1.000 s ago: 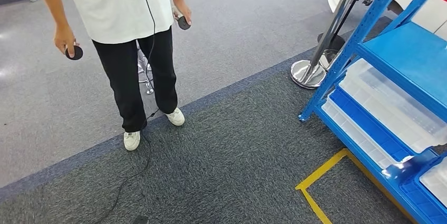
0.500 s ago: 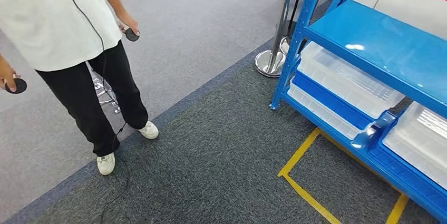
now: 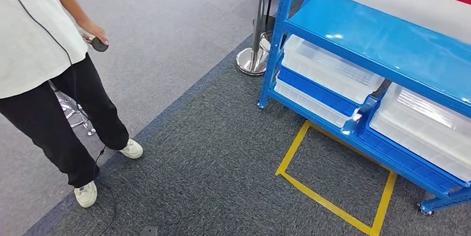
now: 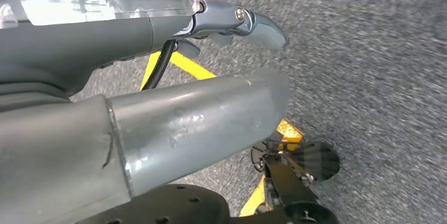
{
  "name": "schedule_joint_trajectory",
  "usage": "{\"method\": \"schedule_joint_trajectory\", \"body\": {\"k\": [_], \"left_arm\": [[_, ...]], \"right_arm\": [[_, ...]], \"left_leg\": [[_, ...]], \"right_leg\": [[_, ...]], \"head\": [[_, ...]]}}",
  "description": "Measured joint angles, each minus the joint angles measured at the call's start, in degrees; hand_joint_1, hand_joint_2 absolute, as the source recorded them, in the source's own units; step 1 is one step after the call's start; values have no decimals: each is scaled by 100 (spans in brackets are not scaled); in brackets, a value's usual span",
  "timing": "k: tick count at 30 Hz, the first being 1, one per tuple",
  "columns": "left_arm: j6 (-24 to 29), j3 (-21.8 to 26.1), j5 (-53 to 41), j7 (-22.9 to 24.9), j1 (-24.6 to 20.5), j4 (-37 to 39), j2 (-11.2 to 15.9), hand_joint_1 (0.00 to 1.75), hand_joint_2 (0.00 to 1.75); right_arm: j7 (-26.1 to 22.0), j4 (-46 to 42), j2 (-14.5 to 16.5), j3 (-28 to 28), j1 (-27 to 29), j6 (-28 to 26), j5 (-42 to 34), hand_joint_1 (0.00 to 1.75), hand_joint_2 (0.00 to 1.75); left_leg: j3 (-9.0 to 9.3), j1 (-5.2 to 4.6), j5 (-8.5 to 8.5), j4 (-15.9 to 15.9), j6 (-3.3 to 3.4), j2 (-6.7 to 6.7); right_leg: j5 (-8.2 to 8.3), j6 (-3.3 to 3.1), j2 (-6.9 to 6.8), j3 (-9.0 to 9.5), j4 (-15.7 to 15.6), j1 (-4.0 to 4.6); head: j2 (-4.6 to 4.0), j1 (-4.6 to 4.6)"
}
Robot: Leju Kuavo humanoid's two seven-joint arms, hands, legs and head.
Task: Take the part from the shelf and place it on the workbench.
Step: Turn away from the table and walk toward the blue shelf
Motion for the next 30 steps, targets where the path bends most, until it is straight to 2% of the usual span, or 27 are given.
{"method": "schedule_joint_trajectory", "body": {"k": [2,3,4,6,7,8,9,10,11,12,13,14,15,16,17,18,19,20,22,23,24,26,27,28,29,30], "left_arm": [[0,2,-1,0,-6,0,-4,0,0],[0,5,-2,0,-7,0,-6,0,0],[0,9,-5,1,-12,0,-7,0,0],[1,18,-11,4,-29,0,-9,0,0],[2,22,-15,8,-39,0,-10,0,0],[2,25,-16,11,-45,0,-11,0,0],[2,26,-17,17,-45,0,-11,0,0],[2,28,-18,23,-38,0,-11,0,0],[2,29,-19,29,-25,0,-11,0,0],[2,30,-21,36,-9,1,-11,0,0],[1,31,-24,41,5,1,-11,0,0],[-3,32,-27,43,12,2,-11,0,0],[-8,32,-32,41,13,2,-11,0,0],[-13,32,-39,36,11,2,-11,0,0],[-17,33,-47,29,8,2,-4,0,0],[-19,33,-55,22,6,2,2,0,0],[-19,34,-65,15,3,2,8,0,0],[-18,36,-74,8,0,2,14,0,0],[-18,39,-92,-3,-10,2,15,0,0],[-17,41,-98,-7,-15,2,15,0,0],[-17,42,-104,-11,-20,2,15,0,0],[-17,44,-114,-18,-17,2,16,0,0],[-17,44,-119,-19,-8,2,16,0,0],[-17,45,-121,-18,1,2,17,0,0],[-17,46,-123,-17,6,2,19,0,0],[-17,46,-125,-17,5,2,18,0,0]], "right_arm": [[2,0,-1,-7,1,0,8,0,0],[1,0,-1,-9,-8,0,14,0,0],[-1,0,-1,-11,-14,0,19,0,0],[-2,0,-1,-19,-11,0,27,0,0],[0,0,1,-24,-4,0,30,0,0],[3,0,2,-28,0,-1,33,0,0],[7,0,4,-31,-3,-1,36,0,0],[9,0,5,-32,-7,-1,37,0,0],[10,0,5,-33,-13,1,37,0,0],[7,0,5,-35,-17,4,32,0,0],[2,0,5,-41,-18,6,25,0,0],[-6,0,5,-52,-17,8,17,0,0],[-15,0,5,-65,-17,9,12,0,0],[-27,0,6,-78,-16,9,12,0,0],[-37,0,14,-87,-19,9,13,0,0],[-44,0,20,-93,-25,10,13,0,0],[-51,0,26,-98,-28,11,14,0,0],[-55,0,31,-104,-28,13,16,0,0],[-60,0,28,-121,-8,14,26,0,0],[-60,1,28,-128,3,14,30,0,0],[-59,1,29,-133,8,14,33,0,0],[-57,1,33,-136,-8,15,38,0,0],[-57,1,34,-137,-19,15,40,0,0],[-57,0,33,-138,-26,15,42,0,0],[-56,0,33,-138,-25,15,42,0,0],[-54,0,32,-139,-20,15,42,0,0]], "left_leg": [[55,-17,-50,3,-49,123],[75,-29,-72,3,-82,174],[94,-40,-91,2,-115,226],[133,-45,-123,-20,-175,315],[156,-40,-160,-1,-209,274],[135,-34,-248,102,-238,164],[56,-28,-391,322,-262,17],[-82,-21,-576,672,-275,-134],[-276,-19,-765,1083,-279,-223],[-462,-17,-890,1446,-282,-258],[-591,-15,-907,1656,-281,-273],[-625,-14,-797,1638,-275,-282],[-561,-13,-587,1403,-260,-306],[-427,-13,-327,1015,-236,-392],[-293,-9,-135,630,-202,-549],[-192,-4,-17,333,-176,-686],[-139,-9,27,159,-155,-792],[-128,-19,8,105,-137,-821],[-92,-22,31,43,-91,-701],[-68,-7,54,4,-60,-632],[-45,12,80,-37,-32,-559],[-30,19,99,-74,0,-399],[-28,15,92,-74,7,-314],[-24,11,80,-73,9,-226],[-14,11,64,-72,5,-143],[4,14,46,-71,-8,-67]], "right_leg": [[311,-63,-252,418,-795,39],[373,-108,-351,541,-1038,67],[370,-151,-406,582,-1136,95],[370,-226,-293,576,-1149,102],[380,-259,-228,591,-1177,85],[396,-296,-169,609,-1205,66],[411,-331,-110,628,-1233,44],[416,-354,-51,634,-1241,43],[416,-372,16,632,-1238,43],[413,-382,96,632,-1232,45],[408,-386,183,635,-1222,48],[402,-384,273,641,-1210,49],[394,-379,363,648,-1194,50],[385,-369,447,652,-1177,51],[373,-352,522,644,-1153,57],[366,-328,594,627,-1130,58],[365,-296,660,602,-1113,48],[369,-255,725,578,-1111,36],[389,-172,840,550,-1127,8],[359,-138,798,528,-1087,15],[270,-112,687,461,-948,25],[-63,-71,340,168,-347,30],[-219,-52,219,-14,9,21],[-293,-35,141,-141,259,6],[-264,-23,90,-174,327,-11],[-132,-18,42,-88,169,-25]], "head": [[0,0],[0,-2],[0,-3],[0,-5],[0,-8],[0,-12],[0,-18],[0,-23],[0,-27],[0,-27],[0,-28],[0,-28],[0,-28],[0,-28],[0,-25],[0,-23],[0,-23],[0,-23],[0,-26],[0,-25],[0,-16],[0,2],[0,10],[0,10],[0,10],[0,11]]}}
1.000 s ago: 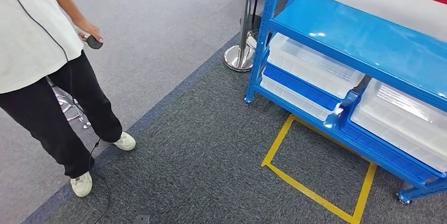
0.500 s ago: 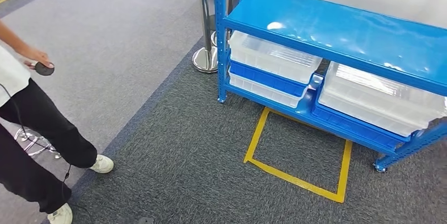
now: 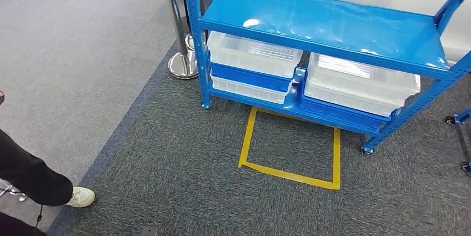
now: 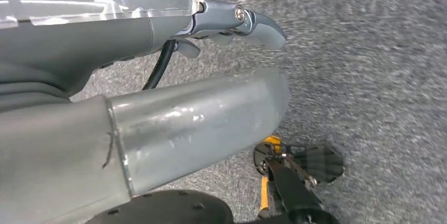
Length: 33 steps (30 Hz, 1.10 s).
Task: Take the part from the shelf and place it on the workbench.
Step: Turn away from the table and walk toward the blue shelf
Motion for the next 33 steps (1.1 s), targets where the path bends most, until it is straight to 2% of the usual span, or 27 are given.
{"method": "schedule_joint_trajectory", "body": {"k": [1,2,3,4,5,7,8,10,11,12,13,14,15,17,18,19,20,23,33], "left_arm": [[0,1,-4,0,-4,0,-2,0,0],[0,1,-8,0,-6,0,-3,0,0],[0,1,-10,1,-8,0,-4,0,0],[0,1,-13,2,-11,0,-4,0,0],[0,1,-14,3,-17,0,-3,0,0],[3,1,-16,3,-40,0,-3,0,0],[5,1,-15,1,-51,0,-3,0,0],[14,2,-11,-7,-61,0,-3,0,0],[15,3,-11,-10,-55,0,-3,0,0],[16,3,-13,-11,-44,1,-4,0,0],[16,3,-16,-10,-32,1,-4,0,0],[15,3,-21,-8,-19,2,-4,0,0],[15,3,-25,-6,-11,2,-4,0,0],[15,3,-28,-3,-8,2,-3,0,0],[16,3,-28,-4,-12,2,0,0,0],[16,3,-28,-4,-21,2,3,0,0],[16,3,-28,-4,-28,2,3,0,0],[17,5,-29,-3,-30,2,-1,0,0],[70,67,73,177,-41,2,-1,0,0]], "right_arm": [[2,0,-3,-1,4,0,0,0,0],[4,0,-4,-2,3,0,0,0,0],[5,0,-6,-3,-4,0,0,0,0],[4,0,-8,-3,-12,0,2,0,0],[2,0,-8,-5,-16,-1,5,0,0],[-10,0,-8,-13,-8,-12,47,0,0],[-27,0,-8,-15,0,-29,95,0,0],[-59,0,-6,-9,-1,-72,220,0,0],[-63,0,-7,-4,-6,-90,262,0,0],[-52,0,-7,1,-13,-100,284,0,0],[-35,0,-7,4,-17,-105,288,0,0],[-16,0,-7,4,-17,-108,284,0,0],[-2,0,-7,3,-17,-109,279,0,0],[15,0,-5,2,-12,-109,273,0,0],[19,0,0,2,-13,-109,273,0,0],[23,0,5,2,-14,-109,273,0,0],[25,0,6,2,-15,-110,273,0,0],[26,1,-1,0,-11,-108,274,0,0],[27,0,-1,0,-9,-94,325,0,0]], "left_leg": [[27,3,-21,0,-18,68],[57,-3,-47,2,-46,134],[82,-18,-79,8,-81,196],[103,-34,-109,13,-118,257],[120,-49,-135,15,-154,314],[167,-51,-183,15,-219,395],[174,-39,-236,65,-250,338],[12,-12,-507,486,-296,70],[-166,-4,-700,860,-308,-80],[-377,-2,-870,1267,-314,-161],[-555,-2,-954,1579,-316,-195],[-656,-2,-920,1710,-311,-207],[-657,-3,-764,1617,-297,-211],[-412,-10,-276,909,-233,-220],[-273,-22,-105,541,-199,-230],[-178,-32,-11,286,-175,-238],[-136,-40,3,168,-176,-246],[-124,-57,11,124,-208,-251],[-127,-79,-6,142,-149,-252]], "right_leg": [[190,-4,-77,182,-332,-10],[344,-17,-222,386,-718,-3],[453,-52,-337,551,-1036,17],[493,-97,-414,647,-1230,42],[477,-143,-438,674,-1299,69],[469,-229,-312,679,-1310,72],[471,-260,-266,696,-1328,61],[479,-330,-192,727,-1360,36],[472,-355,-157,731,-1360,41],[464,-378,-118,732,-1355,49],[454,-391,-72,737,-1347,60],[442,-400,-28,747,-1339,70],[428,-402,13,764,-1329,80],[393,-388,73,807,-1315,92],[375,-371,93,819,-1300,104],[362,-351,106,819,-1290,111],[351,-349,111,811,-1282,121],[348,-347,107,802,-1279,124],[364,-268,105,823,-1317,102]], "head": [[0,0],[0,1],[0,-3],[0,-10],[0,-18],[0,-31],[0,-35],[0,-47],[0,-52],[0,-56],[0,-55],[0,-56],[0,-56],[0,-55],[0,-53],[0,-53],[0,-50],[0,-48],[0,-49]]}}
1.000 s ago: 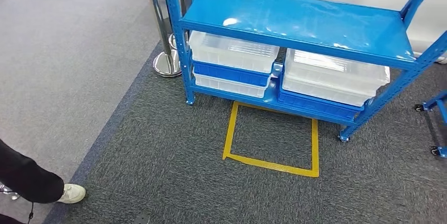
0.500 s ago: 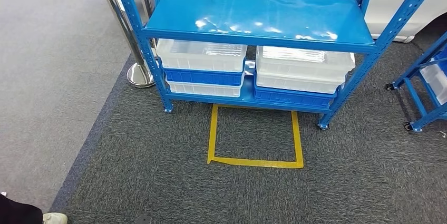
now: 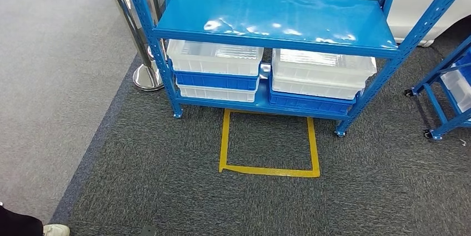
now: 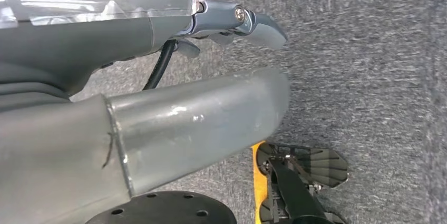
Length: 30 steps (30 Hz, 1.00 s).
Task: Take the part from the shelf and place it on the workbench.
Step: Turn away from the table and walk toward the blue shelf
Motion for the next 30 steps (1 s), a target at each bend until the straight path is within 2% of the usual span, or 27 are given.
{"method": "schedule_joint_trajectory", "body": {"k": [3,4,7,8,9,11,12,13,14,16,17,18,19,20,21,23,25,27,28,29,30], "left_arm": [[3,56,32,80,-6,0,-1,0,0],[7,67,22,81,-7,0,-1,0,0],[18,74,-20,52,-20,0,-9,0,0],[18,74,-28,43,-24,0,-15,0,0],[17,74,-36,35,-27,0,-21,0,0],[18,75,-45,29,-26,0,-25,0,0],[18,75,-48,28,-25,0,-27,0,0],[18,76,-49,28,-22,0,-29,0,0],[17,76,-49,28,-20,0,-32,0,0],[16,78,-49,29,-18,0,-35,0,0],[16,79,-50,29,-23,-1,-28,0,0],[16,80,-54,30,-29,0,-23,0,0],[16,81,-59,32,-35,1,-19,0,0],[16,82,-63,34,-40,1,-14,0,0],[16,82,-67,35,-40,2,-17,0,0],[15,82,-68,37,-40,2,-20,0,0],[15,82,-67,37,-44,2,-22,0,0],[15,82,-66,38,-39,2,-22,0,0],[15,82,-66,39,-33,2,-22,0,0],[15,82,-66,41,-28,2,-23,0,0],[15,82,-66,43,-25,2,-23,0,0]], "right_arm": [[-1,0,1,0,-1,1,39,0,0],[-1,0,2,0,-1,2,51,0,0],[-11,-1,3,0,-2,5,67,0,0],[-16,-1,-1,0,-3,6,69,0,0],[-21,-1,-5,0,-4,8,70,0,0],[-23,0,-8,0,-4,14,71,0,0],[-24,0,-9,0,-1,15,71,0,0],[-24,0,-11,0,4,16,71,0,0],[-23,0,-13,0,8,16,71,0,0],[-23,0,-15,0,10,16,75,0,0],[-23,2,-4,0,8,19,78,0,0],[-25,2,3,0,5,21,80,0,0],[-25,3,12,0,2,23,82,0,0],[-26,3,19,0,2,25,83,0,0],[-26,2,16,0,0,23,84,0,0],[-26,1,15,-1,2,21,84,0,0],[-26,0,15,-2,3,20,84,0,0],[-26,0,16,-2,3,20,84,0,0],[-26,0,16,-2,4,20,84,0,0],[-26,0,15,-2,5,20,85,0,0],[-26,0,15,-2,5,20,85,0,0]], "left_leg": [[1,-2,-1,1,2,0],[-5,-11,-6,6,22,0],[68,14,58,-146,148,9],[119,41,102,-234,180,19],[160,69,139,-303,197,32],[171,83,153,-329,198,54],[171,94,146,-323,184,58],[176,113,131,-312,161,60],[185,143,107,-293,123,59],[200,224,26,-204,0,54],[186,240,-30,-136,-78,50],[169,243,-80,-80,-148,48],[156,234,-116,-47,-203,44],[153,223,-133,-40,-237,41],[167,235,-140,-47,-259,39],[141,259,-235,74,-274,37],[-133,244,-546,651,-254,37],[-571,199,-847,1455,-204,36],[-720,171,-856,1682,-162,35],[-775,134,-751,1699,-103,33],[-729,90,-551,1503,-26,30]], "right_leg": [[0,9,0,0,-1,-3],[7,30,1,3,-13,-16],[14,121,-7,41,-64,-30],[-56,138,-18,9,24,-23],[-185,154,-32,-83,232,-26],[-529,205,-45,-429,921,-74],[-630,240,-49,-601,1242,-111],[-623,277,-55,-694,1399,-152],[-505,321,-65,-681,1341,-193],[-121,432,-101,-392,700,-274],[-5,466,-100,-254,397,-290],[35,439,-87,-172,214,-295],[1,382,-69,-154,167,-286],[-30,293,-45,-171,201,-265],[-49,205,-39,-179,225,-258],[-64,106,-42,-174,232,-238],[-75,36,-45,-165,227,-205],[-97,-13,-43,-154,228,-144],[-111,-38,-40,-136,228,-107],[-128,-61,-34,-110,228,-68],[-147,-83,-28,-76,227,-28]], "head": [[0,1],[0,0],[0,-1],[0,1],[0,3],[0,3],[0,3],[0,2],[0,2],[0,4],[0,10],[0,8],[0,3],[0,-2],[0,-12],[0,-19],[0,-27],[0,-31],[0,-32],[0,-32],[0,-32]]}}
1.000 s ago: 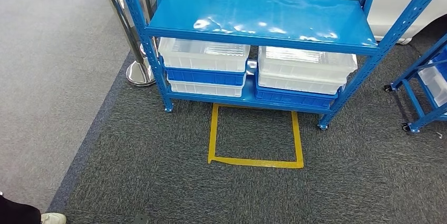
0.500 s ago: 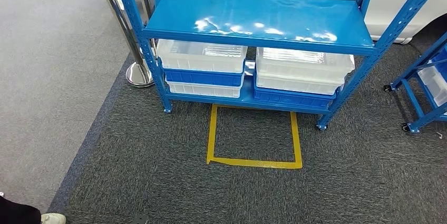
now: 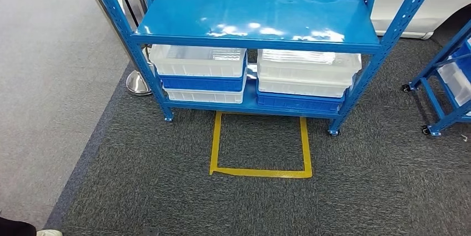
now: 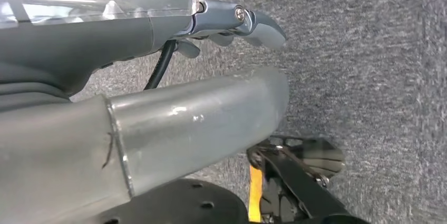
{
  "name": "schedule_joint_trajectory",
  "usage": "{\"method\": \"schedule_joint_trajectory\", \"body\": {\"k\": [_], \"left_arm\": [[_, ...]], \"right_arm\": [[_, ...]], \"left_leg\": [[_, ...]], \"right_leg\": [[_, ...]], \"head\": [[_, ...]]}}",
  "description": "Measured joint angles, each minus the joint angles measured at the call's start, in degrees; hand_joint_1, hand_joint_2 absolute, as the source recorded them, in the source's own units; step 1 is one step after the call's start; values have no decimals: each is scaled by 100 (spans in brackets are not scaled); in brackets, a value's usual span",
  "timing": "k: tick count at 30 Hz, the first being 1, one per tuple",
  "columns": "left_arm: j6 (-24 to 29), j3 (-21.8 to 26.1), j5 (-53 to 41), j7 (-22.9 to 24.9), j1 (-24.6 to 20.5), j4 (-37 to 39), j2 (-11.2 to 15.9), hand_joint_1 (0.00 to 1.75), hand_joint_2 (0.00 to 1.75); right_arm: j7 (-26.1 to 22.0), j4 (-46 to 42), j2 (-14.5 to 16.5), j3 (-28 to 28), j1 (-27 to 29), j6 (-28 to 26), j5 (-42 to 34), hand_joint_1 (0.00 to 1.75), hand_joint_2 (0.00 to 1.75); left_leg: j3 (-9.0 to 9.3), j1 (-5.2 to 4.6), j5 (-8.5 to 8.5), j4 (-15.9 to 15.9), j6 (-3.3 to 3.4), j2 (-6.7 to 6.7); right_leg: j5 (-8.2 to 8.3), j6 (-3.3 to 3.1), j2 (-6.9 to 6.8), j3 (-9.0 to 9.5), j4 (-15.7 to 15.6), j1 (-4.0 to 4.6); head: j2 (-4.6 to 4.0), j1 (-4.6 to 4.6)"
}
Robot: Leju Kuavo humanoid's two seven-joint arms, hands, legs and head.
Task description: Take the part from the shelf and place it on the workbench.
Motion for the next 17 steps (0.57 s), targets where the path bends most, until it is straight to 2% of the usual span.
{"method": "schedule_joint_trajectory", "body": {"k": [1,3,4,5,6,8,9,10,12,13,14,15,16,17], "left_arm": [[0,0,0,1,1,0,0,0,0],[1,1,0,1,-3,0,13,0,0],[1,2,0,1,-7,0,17,0,0],[2,2,0,1,-9,0,21,0,0],[2,2,0,1,-11,0,14,0,0],[2,2,-1,0,-5,0,0,0,0],[2,3,-2,-1,-5,0,-7,0,0],[2,5,-2,-3,-7,0,-14,0,0],[2,10,-2,-5,-18,0,-14,0,0],[2,12,-1,-5,-19,0,-15,0,0],[2,14,-1,-6,-16,0,-16,0,0],[2,16,-1,-7,-9,0,-20,0,0],[2,18,-1,-7,-2,0,-23,0,0],[2,19,-1,-8,2,0,-25,0,0]], "right_arm": [[-1,0,0,0,-2,0,1,0,0],[-3,2,19,-1,-4,3,3,0,0],[-5,2,25,-1,-6,4,3,0,0],[-7,2,31,-2,-8,5,3,0,0],[-8,0,23,-2,-16,4,3,0,0],[-9,-3,15,-2,-16,3,3,0,0],[-10,-4,11,-2,-16,3,3,0,0],[-10,-4,8,-2,-12,2,4,0,0],[-11,-3,4,-2,-10,2,5,0,0],[-10,-2,-2,-2,-7,2,5,0,0],[-9,-2,-10,-2,-2,1,7,0,0],[-8,-2,-19,-2,2,1,11,0,0],[-7,-2,-26,-2,6,-1,16,0,0],[-6,-2,-28,-2,7,-1,20,0,0]], "left_leg": [[125,-53,251,-355,98,-7],[386,-142,550,-1005,304,-19],[458,-176,599,-1186,370,-25],[488,-198,585,-1257,405,-28],[515,-210,600,-1331,403,-29],[631,-168,656,-1518,363,-22],[700,-139,688,-1622,344,-17],[752,-115,711,-1693,325,-10],[784,-109,700,-1720,316,-1],[793,-104,683,-1715,302,2],[807,-95,660,-1702,282,3],[823,-79,632,-1683,260,3],[840,-59,597,-1651,228,2],[849,-49,578,-1634,211,1]], "right_leg": [[-20,-20,6,37,-2,37],[-53,-29,15,80,-7,75],[-59,-15,16,82,-10,68],[-59,9,17,79,-22,51],[-55,38,19,90,-46,37],[-73,97,3,135,-63,34],[-139,130,-4,102,33,32],[-251,163,-13,-5,249,17],[-520,241,-20,-390,907,-39],[-572,280,-25,-553,1159,-69],[-520,315,-33,-631,1243,-94],[-361,345,-43,-599,1111,-116],[-136,372,-58,-474,802,-135],[-9,384,-66,-399,622,-144]], "head": [[0,0],[0,20],[0,27],[0,32],[0,23],[0,20],[0,22],[0,25],[0,28],[0,28],[0,28],[0,29],[0,29],[0,29]]}}
